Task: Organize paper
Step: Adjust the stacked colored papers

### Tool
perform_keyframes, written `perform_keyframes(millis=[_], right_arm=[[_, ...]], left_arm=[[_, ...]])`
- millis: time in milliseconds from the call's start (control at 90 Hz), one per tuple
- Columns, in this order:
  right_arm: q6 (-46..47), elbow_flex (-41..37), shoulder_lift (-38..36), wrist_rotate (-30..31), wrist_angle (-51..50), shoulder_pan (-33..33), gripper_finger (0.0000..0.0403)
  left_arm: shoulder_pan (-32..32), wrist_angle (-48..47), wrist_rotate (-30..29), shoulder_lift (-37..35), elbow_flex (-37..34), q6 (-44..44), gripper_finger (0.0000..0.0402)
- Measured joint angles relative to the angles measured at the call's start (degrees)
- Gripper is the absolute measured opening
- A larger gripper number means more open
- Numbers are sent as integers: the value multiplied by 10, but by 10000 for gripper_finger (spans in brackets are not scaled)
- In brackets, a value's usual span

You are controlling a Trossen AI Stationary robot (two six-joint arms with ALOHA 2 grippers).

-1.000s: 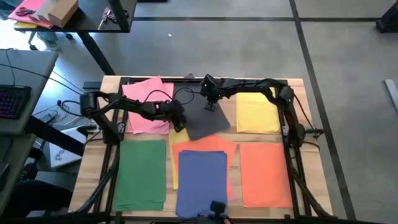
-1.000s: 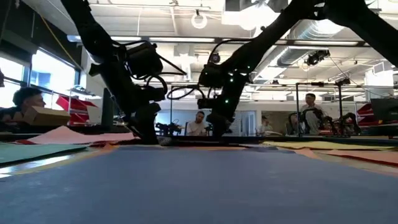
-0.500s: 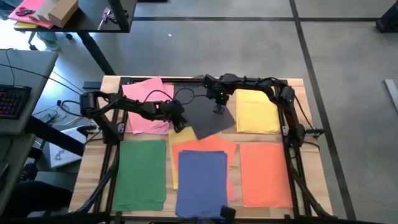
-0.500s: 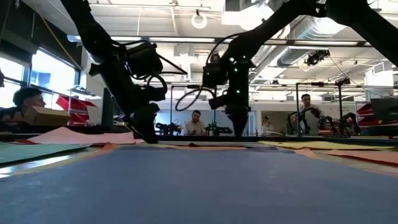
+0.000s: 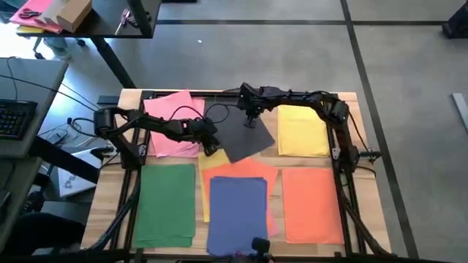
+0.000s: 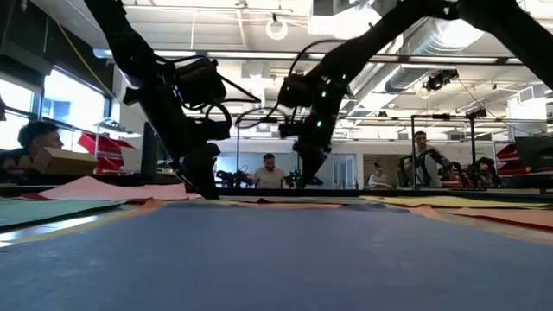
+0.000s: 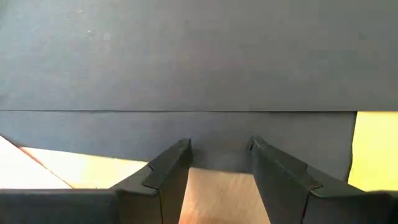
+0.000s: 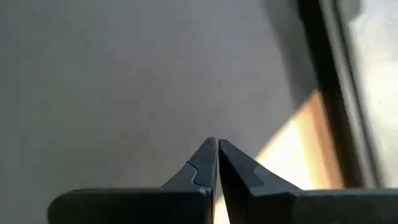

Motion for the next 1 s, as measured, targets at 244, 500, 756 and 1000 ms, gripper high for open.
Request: perform_keyframes(millis=[244, 500, 756, 1000], right_arm=[[32, -47, -9, -33, -110, 14, 0], [22, -88, -8, -34, 87, 27, 0], [15, -38, -8, -35, 25, 26, 0], [19, -73, -9, -75, 0, 39, 0]], left_arm=[[0, 0, 0, 0, 0, 1, 156], [-5, -6, -1, 0, 0, 23, 156], [-7, -12, 1, 0, 0, 30, 156], [-20, -20, 42, -2, 1, 95, 156]])
